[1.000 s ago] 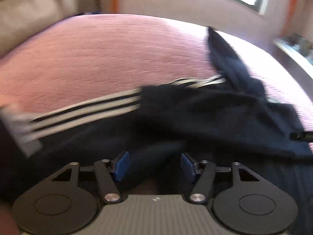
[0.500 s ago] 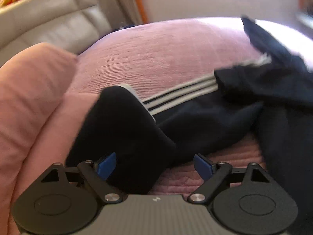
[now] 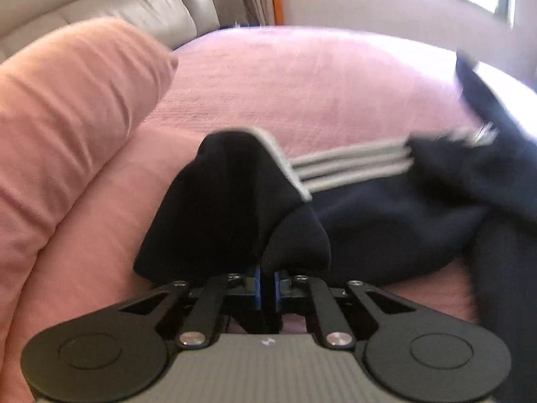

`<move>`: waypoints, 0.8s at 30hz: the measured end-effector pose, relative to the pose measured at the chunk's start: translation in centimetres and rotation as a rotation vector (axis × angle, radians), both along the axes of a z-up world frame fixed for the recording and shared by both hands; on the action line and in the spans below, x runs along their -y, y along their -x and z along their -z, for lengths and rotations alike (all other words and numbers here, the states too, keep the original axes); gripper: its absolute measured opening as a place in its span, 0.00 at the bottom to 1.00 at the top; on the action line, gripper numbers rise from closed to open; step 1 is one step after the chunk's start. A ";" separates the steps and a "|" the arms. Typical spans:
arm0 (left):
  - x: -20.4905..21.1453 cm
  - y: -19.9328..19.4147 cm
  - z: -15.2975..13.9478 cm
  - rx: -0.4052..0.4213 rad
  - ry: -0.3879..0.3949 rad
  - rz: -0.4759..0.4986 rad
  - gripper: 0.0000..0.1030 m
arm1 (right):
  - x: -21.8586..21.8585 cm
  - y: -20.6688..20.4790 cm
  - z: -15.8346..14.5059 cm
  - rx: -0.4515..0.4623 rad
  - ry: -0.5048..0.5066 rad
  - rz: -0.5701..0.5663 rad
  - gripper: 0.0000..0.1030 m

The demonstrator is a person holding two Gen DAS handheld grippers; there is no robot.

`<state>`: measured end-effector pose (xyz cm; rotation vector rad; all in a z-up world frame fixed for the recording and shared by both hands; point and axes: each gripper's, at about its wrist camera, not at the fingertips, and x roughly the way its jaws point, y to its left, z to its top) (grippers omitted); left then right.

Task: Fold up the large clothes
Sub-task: 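Grasp the other sleeve cuff with the left gripper and lift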

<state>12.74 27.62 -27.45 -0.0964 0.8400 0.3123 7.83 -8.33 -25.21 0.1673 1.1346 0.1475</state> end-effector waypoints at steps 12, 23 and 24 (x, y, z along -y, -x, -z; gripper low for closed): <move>16.1 -4.0 -16.4 0.406 0.352 0.366 0.08 | 8.2 -0.4 -2.2 0.029 -0.063 0.070 0.58; 35.1 -10.7 -8.1 0.142 0.542 0.640 0.71 | 18.7 -4.0 -4.9 0.178 0.048 0.130 0.64; 34.3 -9.9 -6.7 0.100 0.559 0.605 0.69 | 19.1 -4.8 -4.7 0.192 0.041 0.119 0.64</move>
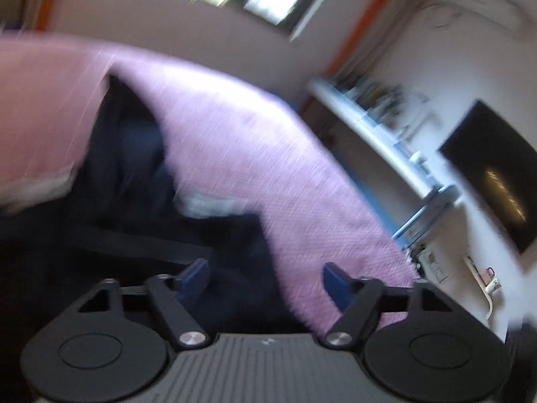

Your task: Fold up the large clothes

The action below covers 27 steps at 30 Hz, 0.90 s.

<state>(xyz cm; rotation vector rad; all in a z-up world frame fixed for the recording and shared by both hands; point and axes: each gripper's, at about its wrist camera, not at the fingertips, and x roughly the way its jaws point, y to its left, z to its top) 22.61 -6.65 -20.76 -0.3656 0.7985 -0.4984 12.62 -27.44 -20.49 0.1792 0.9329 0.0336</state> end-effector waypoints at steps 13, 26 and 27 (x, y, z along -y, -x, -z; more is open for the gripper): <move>-8.9 9.7 7.2 -0.254 -0.361 -0.298 0.66 | 0.1 -14.8 6.9 -0.032 -0.247 -0.100 0.76; -9.6 10.8 3.7 -0.105 -0.408 -0.352 0.68 | 0.9 -12.0 0.3 0.192 0.017 -0.071 0.22; -9.5 10.7 3.8 -0.111 -0.406 -0.347 0.68 | 1.0 -12.2 1.2 0.159 0.042 -0.089 0.48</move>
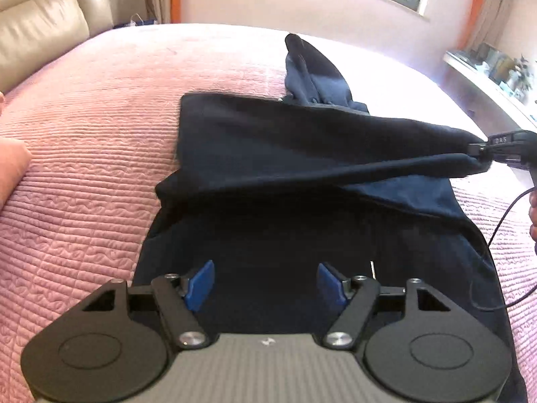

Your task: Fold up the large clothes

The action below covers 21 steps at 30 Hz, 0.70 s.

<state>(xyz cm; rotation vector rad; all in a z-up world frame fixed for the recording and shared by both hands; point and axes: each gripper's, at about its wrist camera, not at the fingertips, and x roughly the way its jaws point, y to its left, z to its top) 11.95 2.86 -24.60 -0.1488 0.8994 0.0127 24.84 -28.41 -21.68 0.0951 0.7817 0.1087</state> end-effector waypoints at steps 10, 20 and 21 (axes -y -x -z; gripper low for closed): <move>-0.1 0.6 2.3 -0.018 0.038 -0.007 0.58 | -2.8 1.1 1.3 0.020 0.094 -0.043 0.09; -1.3 4.4 2.1 -0.043 0.071 -0.034 0.56 | 0.6 -1.3 5.8 -0.363 -0.291 -0.014 0.11; -1.4 5.1 1.7 -0.033 0.087 -0.036 0.56 | 1.2 -0.6 5.1 -0.351 -0.296 -0.012 0.18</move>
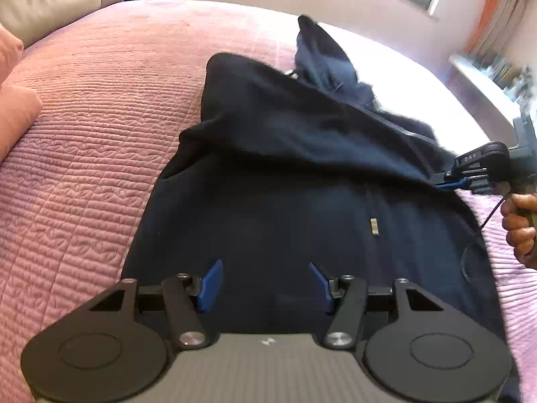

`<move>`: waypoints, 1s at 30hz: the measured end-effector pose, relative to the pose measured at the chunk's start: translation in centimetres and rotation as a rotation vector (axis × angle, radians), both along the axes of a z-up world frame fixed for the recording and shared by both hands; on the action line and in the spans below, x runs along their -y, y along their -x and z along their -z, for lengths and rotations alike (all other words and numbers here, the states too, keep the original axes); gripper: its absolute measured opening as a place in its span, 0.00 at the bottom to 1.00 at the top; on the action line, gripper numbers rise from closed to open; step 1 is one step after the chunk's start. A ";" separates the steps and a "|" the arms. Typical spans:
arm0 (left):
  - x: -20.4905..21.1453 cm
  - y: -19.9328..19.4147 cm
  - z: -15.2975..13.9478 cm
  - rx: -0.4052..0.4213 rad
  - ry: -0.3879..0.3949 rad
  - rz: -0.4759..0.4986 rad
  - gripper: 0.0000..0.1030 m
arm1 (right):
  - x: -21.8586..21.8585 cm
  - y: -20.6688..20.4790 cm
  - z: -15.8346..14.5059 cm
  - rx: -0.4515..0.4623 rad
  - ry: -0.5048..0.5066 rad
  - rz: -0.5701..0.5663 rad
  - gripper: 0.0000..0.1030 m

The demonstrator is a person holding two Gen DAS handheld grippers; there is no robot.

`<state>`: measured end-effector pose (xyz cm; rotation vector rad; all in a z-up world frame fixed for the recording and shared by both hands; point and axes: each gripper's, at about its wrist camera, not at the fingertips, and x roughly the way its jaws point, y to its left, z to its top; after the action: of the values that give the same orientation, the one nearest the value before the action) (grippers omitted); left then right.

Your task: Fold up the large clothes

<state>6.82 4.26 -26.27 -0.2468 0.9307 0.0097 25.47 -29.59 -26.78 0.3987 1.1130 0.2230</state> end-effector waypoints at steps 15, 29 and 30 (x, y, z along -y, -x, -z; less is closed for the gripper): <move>-0.5 3.7 -2.5 -0.020 -0.042 0.129 0.61 | -1.3 20.9 -1.1 -0.278 0.106 -0.216 0.20; 1.1 -0.9 0.0 0.046 -0.038 0.122 0.73 | -1.2 17.1 -7.5 -0.169 0.234 -0.234 0.39; 1.2 -1.8 0.1 0.071 -0.041 0.104 0.73 | -2.8 14.9 -7.7 -0.130 0.242 -0.262 0.40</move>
<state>8.64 3.02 -26.40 -0.1595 0.8711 -0.0753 10.56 -26.82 -19.11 0.0510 1.3043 0.2919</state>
